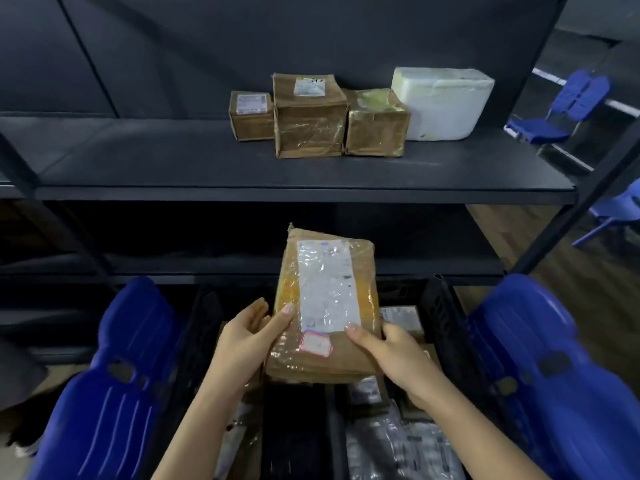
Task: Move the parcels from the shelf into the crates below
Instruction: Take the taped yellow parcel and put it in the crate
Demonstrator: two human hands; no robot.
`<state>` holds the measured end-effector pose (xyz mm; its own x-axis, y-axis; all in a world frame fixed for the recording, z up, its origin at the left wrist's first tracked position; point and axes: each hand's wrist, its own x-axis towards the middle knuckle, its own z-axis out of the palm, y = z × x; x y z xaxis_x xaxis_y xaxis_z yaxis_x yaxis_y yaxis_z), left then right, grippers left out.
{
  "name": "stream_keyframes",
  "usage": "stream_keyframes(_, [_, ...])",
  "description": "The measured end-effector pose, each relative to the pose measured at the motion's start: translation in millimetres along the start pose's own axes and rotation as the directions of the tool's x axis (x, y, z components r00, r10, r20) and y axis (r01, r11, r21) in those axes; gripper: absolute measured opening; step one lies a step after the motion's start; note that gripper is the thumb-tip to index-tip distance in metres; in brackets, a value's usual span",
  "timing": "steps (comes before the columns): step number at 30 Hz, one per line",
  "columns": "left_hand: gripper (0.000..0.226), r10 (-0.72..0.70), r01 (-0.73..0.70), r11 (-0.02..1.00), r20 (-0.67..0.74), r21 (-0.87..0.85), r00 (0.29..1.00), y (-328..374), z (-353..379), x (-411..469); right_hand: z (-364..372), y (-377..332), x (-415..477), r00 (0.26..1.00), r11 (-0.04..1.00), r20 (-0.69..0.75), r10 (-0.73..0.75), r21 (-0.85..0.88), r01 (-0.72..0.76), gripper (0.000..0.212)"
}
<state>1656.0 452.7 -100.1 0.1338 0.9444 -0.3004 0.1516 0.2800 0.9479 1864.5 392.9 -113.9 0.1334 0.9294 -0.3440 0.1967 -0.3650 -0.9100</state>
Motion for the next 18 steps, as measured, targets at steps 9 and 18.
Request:
stream_keyframes(9, [0.053, -0.074, 0.079, 0.995, 0.073, -0.056, 0.995, -47.7, -40.3, 9.5, 55.6, 7.9, 26.4, 0.998, 1.0, -0.056, 0.02, -0.013, -0.021, 0.056])
stream_keyframes(18, [0.036, -0.26, 0.266, 0.961, 0.084, -0.079, 0.962, -135.7, -85.5, 34.5, 151.0, 57.0, 42.9, 0.967, 0.981, -0.198, 0.163, -0.075, -0.181, 0.026])
